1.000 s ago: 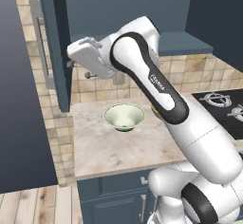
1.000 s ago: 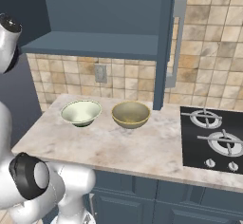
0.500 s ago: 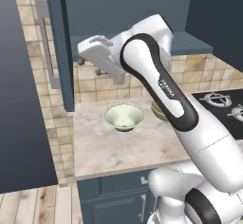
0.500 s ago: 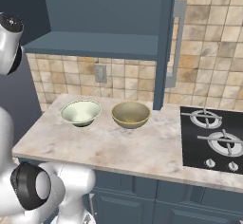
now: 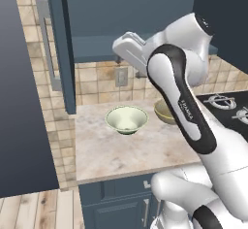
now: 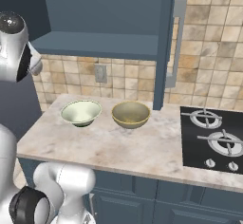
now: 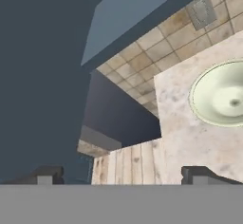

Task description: Open the cabinet. Pick the bowls from the counter and place them in the cabinet. Then close the cabinet.

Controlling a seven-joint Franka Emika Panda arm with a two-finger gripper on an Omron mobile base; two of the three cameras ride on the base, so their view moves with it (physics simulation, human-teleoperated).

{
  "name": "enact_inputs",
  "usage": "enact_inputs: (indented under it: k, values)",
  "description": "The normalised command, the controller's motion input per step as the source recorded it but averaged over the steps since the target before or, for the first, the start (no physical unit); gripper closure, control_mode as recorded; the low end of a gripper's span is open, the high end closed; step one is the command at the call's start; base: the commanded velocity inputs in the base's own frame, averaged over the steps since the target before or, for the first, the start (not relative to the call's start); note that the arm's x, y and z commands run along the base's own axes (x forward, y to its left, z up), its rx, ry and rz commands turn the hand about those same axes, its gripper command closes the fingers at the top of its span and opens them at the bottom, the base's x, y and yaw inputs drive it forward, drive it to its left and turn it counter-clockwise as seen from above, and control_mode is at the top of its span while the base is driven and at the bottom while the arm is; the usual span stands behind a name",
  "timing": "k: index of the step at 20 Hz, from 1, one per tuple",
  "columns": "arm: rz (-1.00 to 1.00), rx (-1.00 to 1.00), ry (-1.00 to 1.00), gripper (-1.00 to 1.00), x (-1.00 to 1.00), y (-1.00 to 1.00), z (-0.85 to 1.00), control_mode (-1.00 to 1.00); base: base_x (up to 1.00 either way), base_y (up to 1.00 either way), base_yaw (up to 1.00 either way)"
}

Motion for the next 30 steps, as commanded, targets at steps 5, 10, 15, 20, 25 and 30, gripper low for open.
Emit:
enact_inputs:
  k: [5,10,15,20,25,30]
  values:
    - [-0.25,-0.20,0.00,-1.00,0.13,-0.78,-0.11,-1.00,0.00,0.00,0.00]
    - [-0.06,-0.16,-0.01,-1.00,0.15,-0.47,-0.09,-1.00,0.00,0.00,0.00]
    - [0.00,-0.05,0.00,-1.00,-0.01,-0.36,-0.07,-1.00,0.00,0.00,0.00]
    - [-0.04,-0.09,0.00,-1.00,-0.24,-0.50,-0.17,-1.00,0.00,0.00,0.00]
    - [-0.07,-0.11,0.00,-1.00,-0.23,-0.49,-0.21,-1.00,0.00,0.00,0.00]
    - [-0.08,-0.10,0.00,-1.00,-0.09,-0.45,-0.21,-1.00,0.00,0.00,0.00]
